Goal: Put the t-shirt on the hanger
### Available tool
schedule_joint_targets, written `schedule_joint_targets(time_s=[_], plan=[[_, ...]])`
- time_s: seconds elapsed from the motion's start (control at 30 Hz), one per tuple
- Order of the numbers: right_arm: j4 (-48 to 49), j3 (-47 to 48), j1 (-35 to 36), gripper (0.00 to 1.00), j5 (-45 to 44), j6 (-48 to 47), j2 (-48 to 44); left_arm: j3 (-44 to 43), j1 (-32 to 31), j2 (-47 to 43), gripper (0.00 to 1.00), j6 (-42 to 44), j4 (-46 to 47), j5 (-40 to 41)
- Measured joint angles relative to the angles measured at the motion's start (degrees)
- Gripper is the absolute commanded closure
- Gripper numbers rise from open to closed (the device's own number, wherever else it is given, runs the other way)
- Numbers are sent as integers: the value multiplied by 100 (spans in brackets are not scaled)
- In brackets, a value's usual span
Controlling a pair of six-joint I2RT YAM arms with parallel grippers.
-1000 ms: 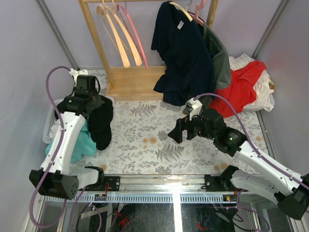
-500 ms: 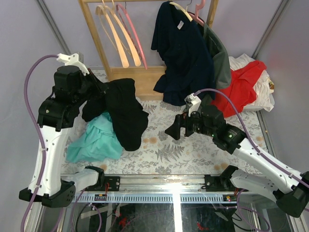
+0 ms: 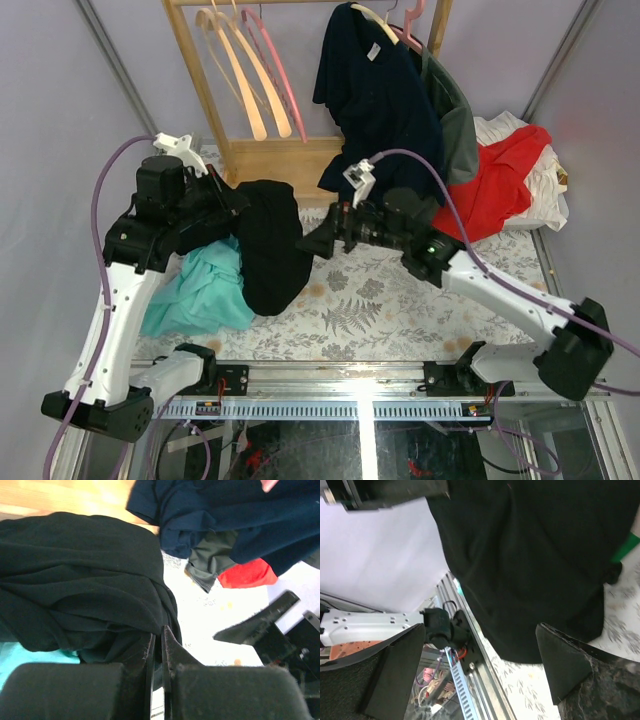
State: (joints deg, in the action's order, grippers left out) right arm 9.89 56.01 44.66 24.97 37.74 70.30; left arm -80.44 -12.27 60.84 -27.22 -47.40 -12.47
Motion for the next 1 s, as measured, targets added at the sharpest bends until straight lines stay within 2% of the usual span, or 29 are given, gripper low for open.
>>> schedule_joint_targets(time_s=[0.17, 0.2, 0.3, 0.4, 0.5, 0.57, 0.6, 0.7, 0.8, 0.87, 1.0], plan=[[280, 835, 372, 0, -50, 118, 970, 254, -114, -133, 100, 4, 238, -446], [280, 1008, 461, 4, -92, 133, 1158, 284, -160, -142, 100, 7, 278, -514], [221, 1384, 651, 24, -223, 136, 1550, 356, -304, -160, 100, 7, 358, -664], [109, 1711, 774, 50, -411, 140, 1847, 431, -433, -201, 100, 13, 415, -776], [-76, 1915, 820, 77, -597, 85, 2000, 501, -450, -282, 100, 26, 476, -885], [-212, 2026, 831, 99, -708, 76, 2068, 555, -450, -350, 98, 33, 511, -988], [-271, 2087, 839, 100, -752, 46, 2085, 575, -450, -376, 93, 42, 514, -1025], [-466, 2229, 874, 100, -892, -35, 2083, 592, -450, -428, 72, 83, 540, -1064], [-634, 2251, 885, 100, -1117, -175, 2033, 535, -472, -518, 59, 170, 490, -979], [-811, 2251, 885, 100, -1316, -286, 1917, 389, -490, -595, 52, 243, 417, -743], [-1082, 2256, 885, 100, -1729, -538, 1543, -20, -496, -809, 51, 323, 223, -197]])
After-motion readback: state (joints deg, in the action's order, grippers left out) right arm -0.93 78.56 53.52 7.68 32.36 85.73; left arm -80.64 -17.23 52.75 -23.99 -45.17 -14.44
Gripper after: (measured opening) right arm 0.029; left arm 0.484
